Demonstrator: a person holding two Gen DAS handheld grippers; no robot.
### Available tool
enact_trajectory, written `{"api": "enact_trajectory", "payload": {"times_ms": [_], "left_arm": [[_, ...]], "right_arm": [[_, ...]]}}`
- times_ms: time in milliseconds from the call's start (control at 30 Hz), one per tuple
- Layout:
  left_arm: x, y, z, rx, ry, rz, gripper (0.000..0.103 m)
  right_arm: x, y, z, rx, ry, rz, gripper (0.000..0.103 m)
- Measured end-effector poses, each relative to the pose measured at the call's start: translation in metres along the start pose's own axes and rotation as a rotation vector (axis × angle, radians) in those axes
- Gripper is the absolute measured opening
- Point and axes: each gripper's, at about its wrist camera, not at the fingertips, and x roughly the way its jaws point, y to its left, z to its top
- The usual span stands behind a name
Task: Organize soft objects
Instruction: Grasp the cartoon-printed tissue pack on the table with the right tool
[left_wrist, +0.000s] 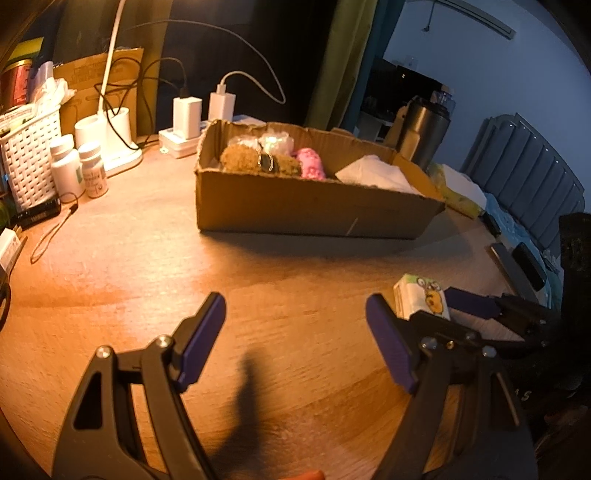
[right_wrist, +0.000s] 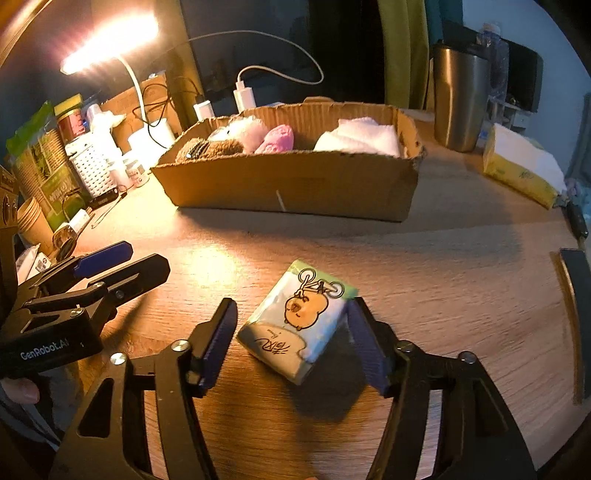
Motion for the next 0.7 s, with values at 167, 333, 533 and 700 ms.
{"api": "enact_trajectory", "payload": {"times_ms": [167,333,533,700], "left_arm": [[0.001,0.001,-0.002,-0.006,0.007,0.001,0.080],[0.004,0.002,-0.004,-0.009,0.018,0.001,0.080],[0.005,0.002,-0.003,-0.011,0.019,-0.001,0.080],[0.002,0.000,0.002,-0.010,0.010,-0.003,0.080]], "right_arm": [[0.007,0.004,0.000,-0.005,0.012,0.004,0.066],[0.013,0.006,-0.001,-0.022,0.027,-0.001,0.066],[0.013,0.005,-0.001,-0.032,0.023,-0.004,0.056],[0.008,0.004,0.003,-0.037,0.006,-0.001,0.055]]}}
